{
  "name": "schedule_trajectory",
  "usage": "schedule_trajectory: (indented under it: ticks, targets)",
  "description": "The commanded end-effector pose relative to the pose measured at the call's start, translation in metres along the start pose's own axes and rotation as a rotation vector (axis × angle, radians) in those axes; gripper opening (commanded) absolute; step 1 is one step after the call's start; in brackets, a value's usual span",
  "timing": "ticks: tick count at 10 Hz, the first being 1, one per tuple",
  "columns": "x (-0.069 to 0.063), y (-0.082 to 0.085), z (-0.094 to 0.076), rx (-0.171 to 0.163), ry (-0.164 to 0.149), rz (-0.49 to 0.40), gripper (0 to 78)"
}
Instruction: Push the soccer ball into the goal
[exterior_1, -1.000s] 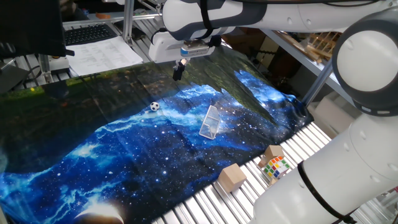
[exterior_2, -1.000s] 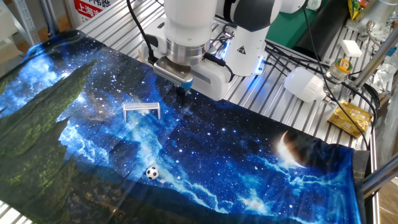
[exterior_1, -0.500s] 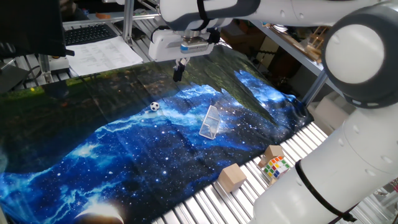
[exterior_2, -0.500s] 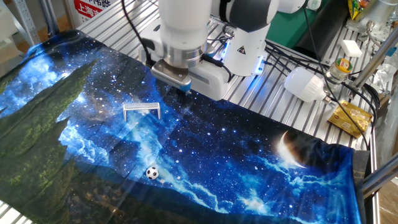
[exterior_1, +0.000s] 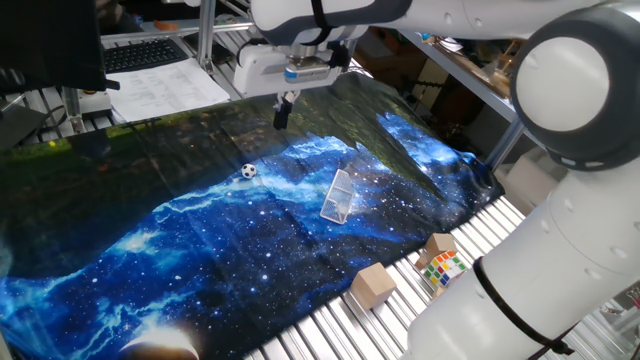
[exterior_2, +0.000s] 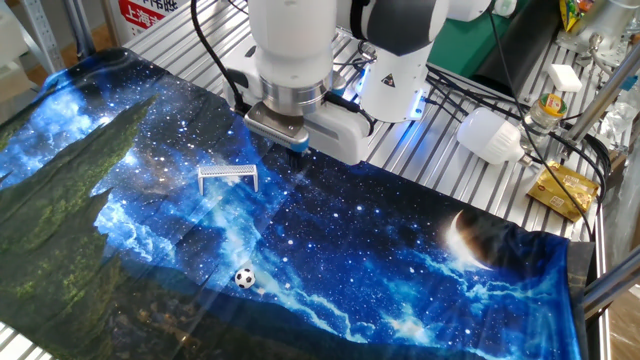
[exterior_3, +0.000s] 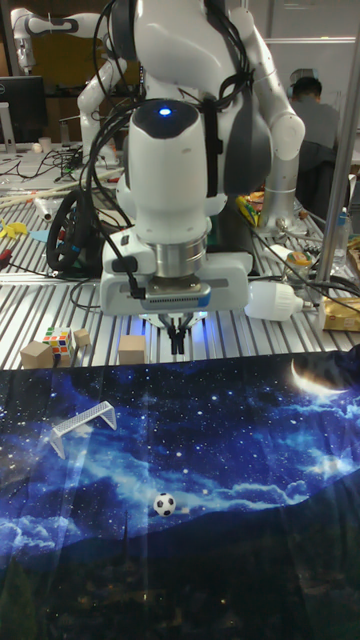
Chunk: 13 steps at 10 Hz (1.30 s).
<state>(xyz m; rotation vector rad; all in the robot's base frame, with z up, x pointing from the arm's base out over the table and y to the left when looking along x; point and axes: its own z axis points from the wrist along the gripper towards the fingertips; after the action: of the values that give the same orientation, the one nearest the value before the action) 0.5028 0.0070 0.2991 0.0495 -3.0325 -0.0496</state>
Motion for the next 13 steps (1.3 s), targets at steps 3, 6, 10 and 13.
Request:
schedule_trajectory:
  ticks: [3, 6, 10, 13]
  targets:
    - [-0.019, 0.006, -0.002, -0.001, -0.005, -0.014, 0.0]
    - [-0.027, 0.018, -0.002, -0.002, -0.006, -0.008, 0.0]
    - [-0.032, 0.028, -0.005, 0.002, -0.011, 0.007, 0.0]
    - [-0.032, 0.028, -0.005, 0.002, -0.014, 0.005, 0.0]
